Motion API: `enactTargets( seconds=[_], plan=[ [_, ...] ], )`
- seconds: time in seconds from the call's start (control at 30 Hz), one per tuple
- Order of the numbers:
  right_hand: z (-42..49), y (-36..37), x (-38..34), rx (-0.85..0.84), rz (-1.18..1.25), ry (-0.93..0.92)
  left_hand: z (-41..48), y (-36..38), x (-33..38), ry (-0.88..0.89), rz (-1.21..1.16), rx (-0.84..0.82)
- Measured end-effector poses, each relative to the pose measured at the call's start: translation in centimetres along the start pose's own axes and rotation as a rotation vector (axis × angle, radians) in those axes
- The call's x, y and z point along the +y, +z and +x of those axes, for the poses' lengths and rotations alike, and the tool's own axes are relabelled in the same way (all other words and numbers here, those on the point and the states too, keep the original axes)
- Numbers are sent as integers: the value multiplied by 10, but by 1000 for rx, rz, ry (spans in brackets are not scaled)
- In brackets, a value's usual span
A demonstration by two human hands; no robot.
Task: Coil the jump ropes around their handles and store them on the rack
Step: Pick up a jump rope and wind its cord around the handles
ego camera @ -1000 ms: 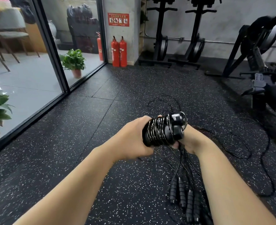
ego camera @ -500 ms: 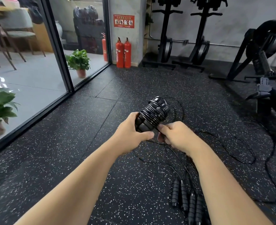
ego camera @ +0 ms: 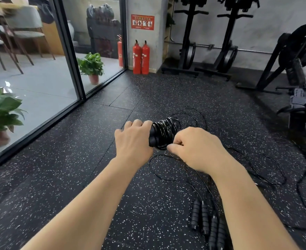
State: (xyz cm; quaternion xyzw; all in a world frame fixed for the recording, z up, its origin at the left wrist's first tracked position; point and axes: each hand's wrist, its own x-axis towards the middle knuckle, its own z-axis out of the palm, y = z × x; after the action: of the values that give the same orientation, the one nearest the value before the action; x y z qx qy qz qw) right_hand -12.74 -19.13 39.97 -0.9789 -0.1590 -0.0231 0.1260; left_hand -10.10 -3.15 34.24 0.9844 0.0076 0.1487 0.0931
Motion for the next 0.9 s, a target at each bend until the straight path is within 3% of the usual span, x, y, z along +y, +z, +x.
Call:
enactTargets(
  seconds=[0.4,0.67,0.73,0.9],
  plan=[
    [5,-6,28,125,36,2,-8,-18,17,367,38,-107],
    [2,-1,51,210,54,69,-12,-20,14,558,-178,-271],
    [4,2,57,198,165,70,-14,-21,13,549,-345,-342],
    [7,5,63,85,755,77,-18,-24,15,546,-620,-425]
  ],
)
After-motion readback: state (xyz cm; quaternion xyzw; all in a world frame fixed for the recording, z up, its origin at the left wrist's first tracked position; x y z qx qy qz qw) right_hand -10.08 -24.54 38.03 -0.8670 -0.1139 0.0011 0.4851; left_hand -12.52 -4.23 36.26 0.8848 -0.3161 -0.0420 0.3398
